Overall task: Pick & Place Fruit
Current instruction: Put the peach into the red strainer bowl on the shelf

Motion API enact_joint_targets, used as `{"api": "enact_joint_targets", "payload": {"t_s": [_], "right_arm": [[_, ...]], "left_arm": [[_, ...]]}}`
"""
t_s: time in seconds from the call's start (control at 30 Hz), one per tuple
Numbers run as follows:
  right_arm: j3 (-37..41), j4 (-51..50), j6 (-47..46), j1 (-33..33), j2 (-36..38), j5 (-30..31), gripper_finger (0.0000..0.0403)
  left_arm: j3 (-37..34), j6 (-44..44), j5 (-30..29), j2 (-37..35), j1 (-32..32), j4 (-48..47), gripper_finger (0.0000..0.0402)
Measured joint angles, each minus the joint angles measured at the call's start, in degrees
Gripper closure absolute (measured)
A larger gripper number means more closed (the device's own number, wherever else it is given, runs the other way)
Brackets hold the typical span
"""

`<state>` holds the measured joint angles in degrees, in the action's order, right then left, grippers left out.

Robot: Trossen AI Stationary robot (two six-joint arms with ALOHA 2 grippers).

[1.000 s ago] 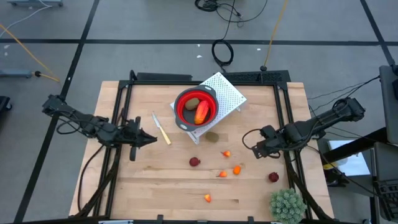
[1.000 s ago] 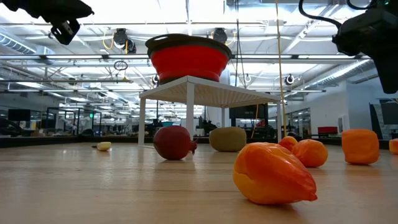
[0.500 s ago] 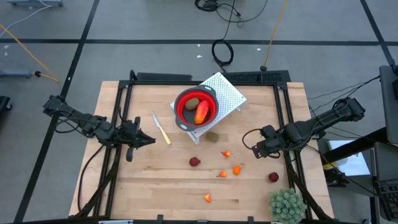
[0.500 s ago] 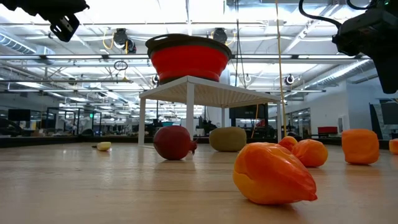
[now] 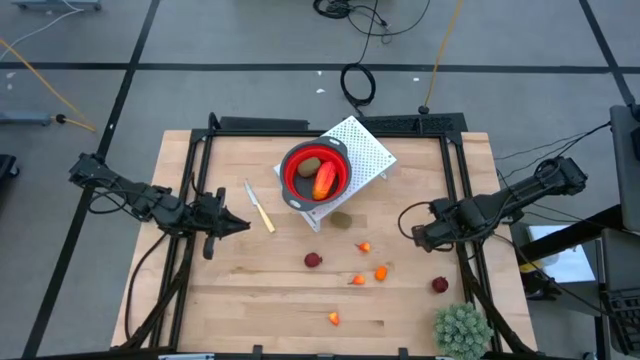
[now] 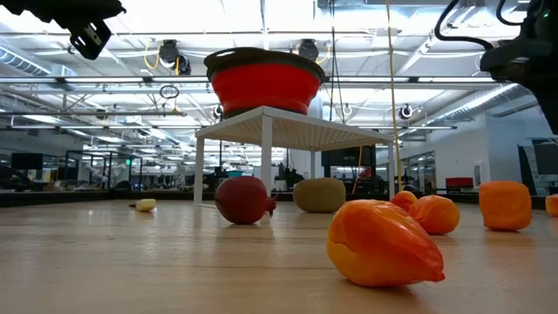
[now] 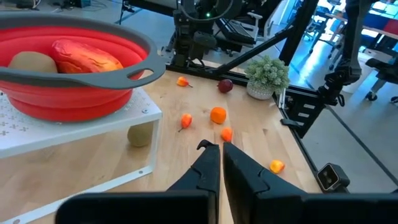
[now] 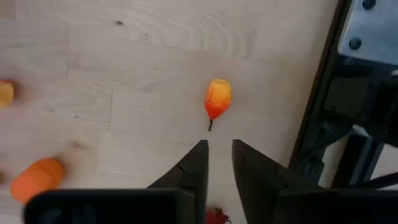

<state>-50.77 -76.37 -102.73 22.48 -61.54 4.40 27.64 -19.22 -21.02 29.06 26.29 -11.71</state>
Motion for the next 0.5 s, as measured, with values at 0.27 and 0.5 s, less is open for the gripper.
{"api": "enact_joint_targets", "payload": {"t_s": [0.27,0.5], "right_arm": [[0.75,0.82,-3.05,0.0,0.04,0.0,0.0243],[5.7,7.59,-5.79,0.0,0.0,-0.15,0.0195]], "left_arm": [[0.0,-0.04,0.0,0.0,0.02,0.01,0.0384],[0.0,-0.04,0.01,0.0,0.02,-0.02,0.0378]]}}
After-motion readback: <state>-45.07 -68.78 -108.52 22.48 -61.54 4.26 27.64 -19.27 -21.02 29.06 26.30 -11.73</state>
